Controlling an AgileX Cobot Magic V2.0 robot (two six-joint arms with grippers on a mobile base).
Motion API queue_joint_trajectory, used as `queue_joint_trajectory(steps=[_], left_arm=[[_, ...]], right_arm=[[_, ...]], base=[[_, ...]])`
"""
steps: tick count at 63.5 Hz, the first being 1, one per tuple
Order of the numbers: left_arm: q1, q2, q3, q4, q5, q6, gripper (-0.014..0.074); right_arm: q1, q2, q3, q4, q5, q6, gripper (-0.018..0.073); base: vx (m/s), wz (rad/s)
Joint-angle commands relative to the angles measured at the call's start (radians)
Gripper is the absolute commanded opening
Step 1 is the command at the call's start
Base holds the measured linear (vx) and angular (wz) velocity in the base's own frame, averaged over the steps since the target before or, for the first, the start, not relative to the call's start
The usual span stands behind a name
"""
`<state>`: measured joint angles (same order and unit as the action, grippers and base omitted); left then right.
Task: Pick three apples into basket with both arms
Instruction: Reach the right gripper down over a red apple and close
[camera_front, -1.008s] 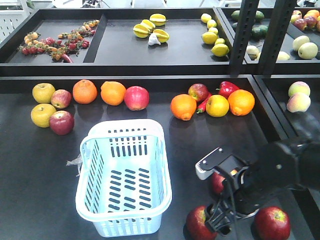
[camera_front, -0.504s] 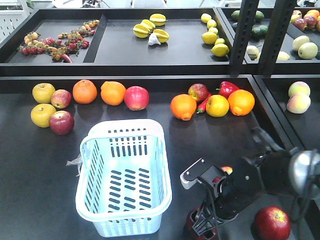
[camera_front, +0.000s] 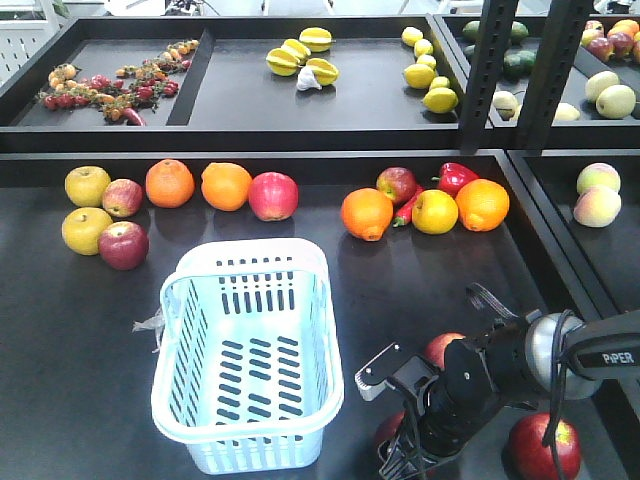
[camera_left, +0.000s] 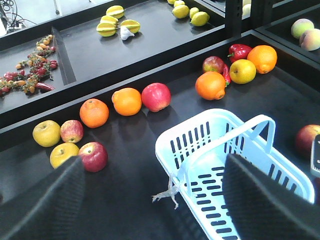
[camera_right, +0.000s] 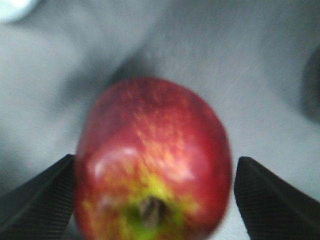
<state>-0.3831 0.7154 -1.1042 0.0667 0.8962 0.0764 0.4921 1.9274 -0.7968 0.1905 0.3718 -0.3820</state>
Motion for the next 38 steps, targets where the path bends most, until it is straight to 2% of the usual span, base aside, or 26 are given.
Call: queue_joint_trajectory(steps=[1, 9, 14, 28, 38], left_arm=[[0.002, 0.001, -0.030, 0.002, -0.062, -0.008, 0.0540], [0.002, 0.001, -0.030, 0.002, -0.062, -0.008, 0.0540], [0.002, 0.001, -0.030, 0.002, -0.062, -0.008, 0.0540], [0.002, 0.001, -0.030, 0.002, -0.062, -0.008, 0.0540], [0.002, 0.001, -0.030, 0.002, -0.062, -0.008, 0.0540]], right_arm=[[0.000, -0.038, -0.022, -0.003, -0.015, -0.009, 0.0505], [-0.001, -0.038, -0.022, -0.004, -0.002, -0.009, 0.0405], [-0.004, -0.038, -0.022, -0.005, 0.015, -0.009, 0.0375], [-0.004, -0.074, -0.022, -0.037, 0.088, 0.023, 0.0368], [-0.004, -0.180, -0.022, -0.123, 0.166, 0.117, 0.0368]], base=[[0.00, 0.00], [0.00, 0.00], [0.00, 0.00], [0.00, 0.00], [0.00, 0.00]])
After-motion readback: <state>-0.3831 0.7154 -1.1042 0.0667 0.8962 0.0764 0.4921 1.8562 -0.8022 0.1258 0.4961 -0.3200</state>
